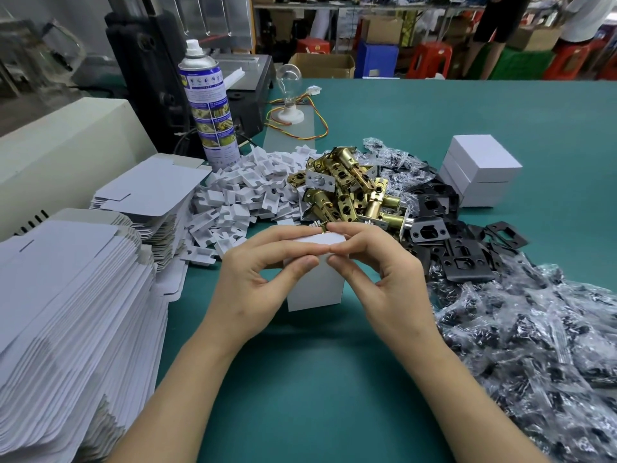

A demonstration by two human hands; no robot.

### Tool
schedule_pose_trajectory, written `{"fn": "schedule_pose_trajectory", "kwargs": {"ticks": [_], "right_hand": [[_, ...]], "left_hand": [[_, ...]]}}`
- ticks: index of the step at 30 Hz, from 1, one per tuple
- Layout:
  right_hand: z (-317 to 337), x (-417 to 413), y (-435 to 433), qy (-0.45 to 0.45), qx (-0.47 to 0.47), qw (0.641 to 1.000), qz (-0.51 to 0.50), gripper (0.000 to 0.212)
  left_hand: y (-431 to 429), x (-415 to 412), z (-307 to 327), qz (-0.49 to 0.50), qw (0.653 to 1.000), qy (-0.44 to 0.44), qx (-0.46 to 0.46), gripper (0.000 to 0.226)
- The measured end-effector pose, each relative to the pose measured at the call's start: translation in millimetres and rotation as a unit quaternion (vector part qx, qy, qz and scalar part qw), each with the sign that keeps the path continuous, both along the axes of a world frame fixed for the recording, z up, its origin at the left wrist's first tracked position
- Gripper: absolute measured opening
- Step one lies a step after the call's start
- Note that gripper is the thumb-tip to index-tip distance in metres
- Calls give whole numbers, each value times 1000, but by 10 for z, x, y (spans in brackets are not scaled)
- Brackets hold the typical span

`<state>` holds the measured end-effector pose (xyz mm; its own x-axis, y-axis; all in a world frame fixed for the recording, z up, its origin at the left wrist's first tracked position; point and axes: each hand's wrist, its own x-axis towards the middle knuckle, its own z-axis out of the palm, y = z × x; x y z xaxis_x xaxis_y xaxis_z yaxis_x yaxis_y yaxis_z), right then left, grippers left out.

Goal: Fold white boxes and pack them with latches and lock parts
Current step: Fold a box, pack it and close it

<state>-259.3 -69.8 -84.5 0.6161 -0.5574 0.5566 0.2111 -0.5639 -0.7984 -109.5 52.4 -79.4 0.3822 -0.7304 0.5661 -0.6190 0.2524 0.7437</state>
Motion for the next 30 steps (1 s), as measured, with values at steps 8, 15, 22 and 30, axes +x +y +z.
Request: {"fn": "schedule_pose_trajectory", "kwargs": {"ticks": [8, 15, 22, 30], "right_hand": [[10, 6, 33, 4, 40, 999, -11, 8], [39, 10, 57, 30, 22, 999, -30, 2], [52, -27, 284, 113, 62, 987, -99, 64], [73, 81, 534, 315, -190, 908, -200, 79]], "left_hand": [[39, 43, -40, -3, 997, 73, 3, 25], [43, 29, -21, 12, 997, 71, 17, 21], [-9, -20, -6, 56, 983, 175, -5, 18], [-97, -65, 28, 97, 880, 464, -11, 14]]}}
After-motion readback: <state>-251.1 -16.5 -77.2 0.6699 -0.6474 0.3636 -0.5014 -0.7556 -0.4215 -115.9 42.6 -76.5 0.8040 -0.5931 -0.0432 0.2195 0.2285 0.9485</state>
